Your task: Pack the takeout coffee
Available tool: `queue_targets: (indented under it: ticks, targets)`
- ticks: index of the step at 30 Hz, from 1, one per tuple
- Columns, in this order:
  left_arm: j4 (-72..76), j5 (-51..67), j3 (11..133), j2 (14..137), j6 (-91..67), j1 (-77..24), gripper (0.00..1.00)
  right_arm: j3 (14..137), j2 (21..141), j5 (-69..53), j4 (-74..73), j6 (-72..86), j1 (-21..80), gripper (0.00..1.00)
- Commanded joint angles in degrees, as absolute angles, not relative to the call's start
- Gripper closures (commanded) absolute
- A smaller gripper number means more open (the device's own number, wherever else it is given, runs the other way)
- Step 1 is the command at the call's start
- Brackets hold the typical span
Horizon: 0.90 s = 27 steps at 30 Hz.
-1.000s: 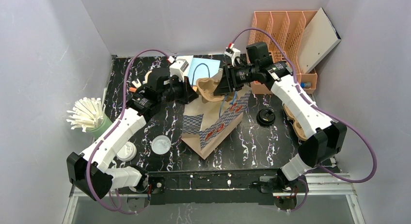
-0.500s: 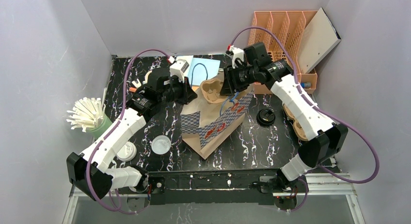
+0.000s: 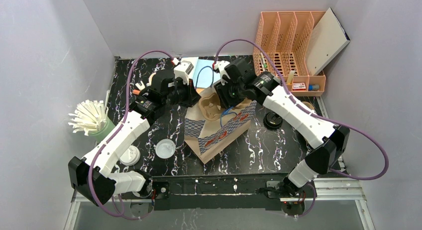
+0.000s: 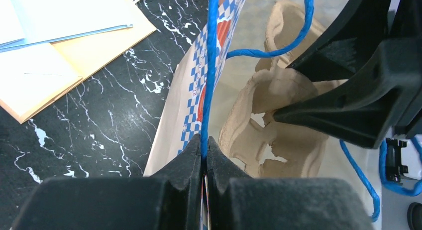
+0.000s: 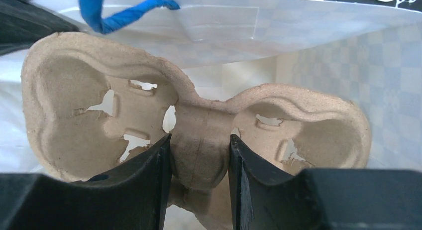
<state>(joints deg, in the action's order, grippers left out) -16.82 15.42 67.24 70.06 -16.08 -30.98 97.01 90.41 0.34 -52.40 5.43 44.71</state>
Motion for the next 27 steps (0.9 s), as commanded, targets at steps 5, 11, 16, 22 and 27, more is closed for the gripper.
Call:
queue_targets:
  ticks: [5,11,16,22,27]
  targets:
    - [-17.72,11.46,69.27,69.07,-17.15,-31.29,1.00,90.75,86.43,11.28,-47.24,2.86,50.66,0.63]
    - [-17.82,9.94,69.82,69.71,-18.75,-31.29,1.00,86.64,85.78,11.90,-46.32,2.90,52.04,0.62]
    - [-18.95,8.00,70.42,71.00,-19.38,-31.29,1.00,84.31,86.53,11.86,-45.82,3.06,52.51,0.62]
    - [-17.93,6.45,69.80,70.22,-17.17,-31.29,1.00,83.98,88.96,9.56,-47.44,3.17,52.63,0.64]
    - [-17.09,5.78,69.47,69.36,-14.24,-31.29,1.00,84.19,91.68,7.17,-49.32,3.30,52.91,0.65]
